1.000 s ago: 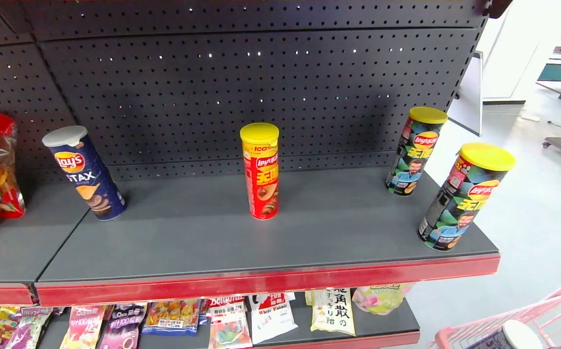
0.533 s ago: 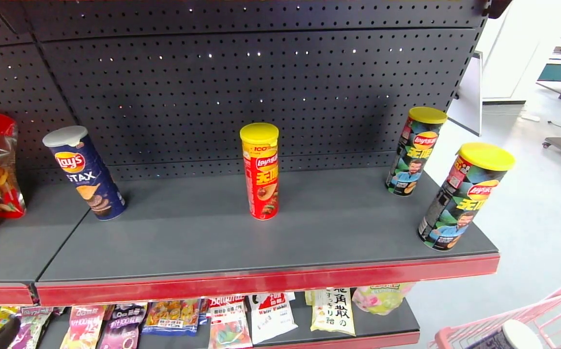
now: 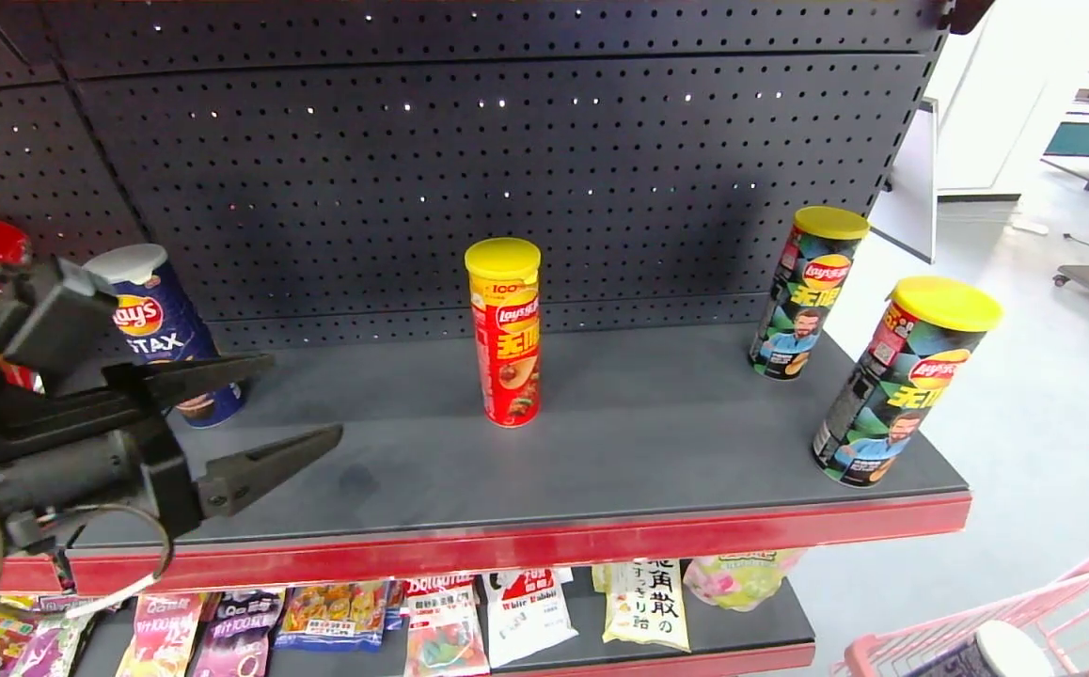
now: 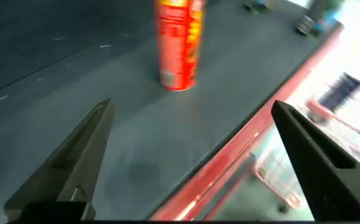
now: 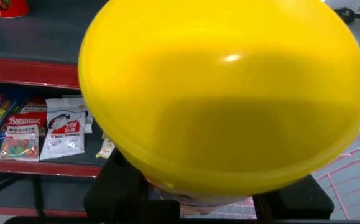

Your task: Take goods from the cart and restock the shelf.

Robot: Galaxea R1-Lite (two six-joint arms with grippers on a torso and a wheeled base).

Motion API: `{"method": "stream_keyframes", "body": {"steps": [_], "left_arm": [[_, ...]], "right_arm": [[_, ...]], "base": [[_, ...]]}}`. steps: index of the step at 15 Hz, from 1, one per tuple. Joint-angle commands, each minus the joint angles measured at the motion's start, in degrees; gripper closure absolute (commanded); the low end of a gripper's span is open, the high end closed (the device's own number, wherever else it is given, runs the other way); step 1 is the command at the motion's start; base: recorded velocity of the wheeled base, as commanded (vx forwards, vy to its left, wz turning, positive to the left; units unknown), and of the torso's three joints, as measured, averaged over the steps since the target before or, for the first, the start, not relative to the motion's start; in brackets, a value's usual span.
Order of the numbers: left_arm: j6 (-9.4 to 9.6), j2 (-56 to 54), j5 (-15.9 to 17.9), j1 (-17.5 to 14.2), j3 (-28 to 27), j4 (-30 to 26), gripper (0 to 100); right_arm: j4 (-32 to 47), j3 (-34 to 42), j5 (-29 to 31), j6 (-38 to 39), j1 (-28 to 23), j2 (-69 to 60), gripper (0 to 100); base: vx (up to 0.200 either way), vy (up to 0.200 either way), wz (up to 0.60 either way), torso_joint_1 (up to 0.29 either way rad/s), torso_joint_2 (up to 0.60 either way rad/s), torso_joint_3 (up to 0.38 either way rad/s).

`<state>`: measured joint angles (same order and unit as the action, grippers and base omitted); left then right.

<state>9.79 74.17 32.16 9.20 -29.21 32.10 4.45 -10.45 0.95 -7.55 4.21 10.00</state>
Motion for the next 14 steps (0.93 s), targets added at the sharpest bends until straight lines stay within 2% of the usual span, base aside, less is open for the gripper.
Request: {"method": "stream_keyframes", "body": {"steps": [1,4,6,8,10,14], "left_arm": [[2.87,14.07,2.38,0.99,-3.75,4.46,0],[2.96,22.42,2.82,3.28,-7.88,13.43,0],[2.52,26.03,1.94,5.65,-11.05,15.71,0],[2.52,29.72,-0.43,7.23,-16.58,15.89,0],[2.52,32.18,-1.31,7.93,-20.63,15.8,0],[2.16,34.73,-3.15,8.81,-24.84,15.89,0]], "right_arm": [[0.03,-0.19,0.02,-0.01,0.01,0.99,100],[-0.06,-0.45,0.02,-0.01,-0.07,1.78,100],[-0.06,-0.36,0.1,-0.01,-0.16,1.69,100],[-0.06,-0.45,0.1,-0.01,-0.34,1.52,100],[-0.06,-0.45,0.19,0.25,-0.43,1.25,100],[0.03,-0.71,0.63,0.51,-0.43,1.25,100]], "base": [[0.0,0.0,0.0,0.0,0.0,0.0],[0.0,0.0,0.0,0.0,0.0,0.0],[0.0,0.0,0.0,0.0,0.0,0.0],[0.0,0.0,0.0,0.0,0.0,0.0],[0.0,0.0,0.0,0.0,0.0,0.0],[0.0,0.0,0.0,0.0,0.0,0.0]]}}
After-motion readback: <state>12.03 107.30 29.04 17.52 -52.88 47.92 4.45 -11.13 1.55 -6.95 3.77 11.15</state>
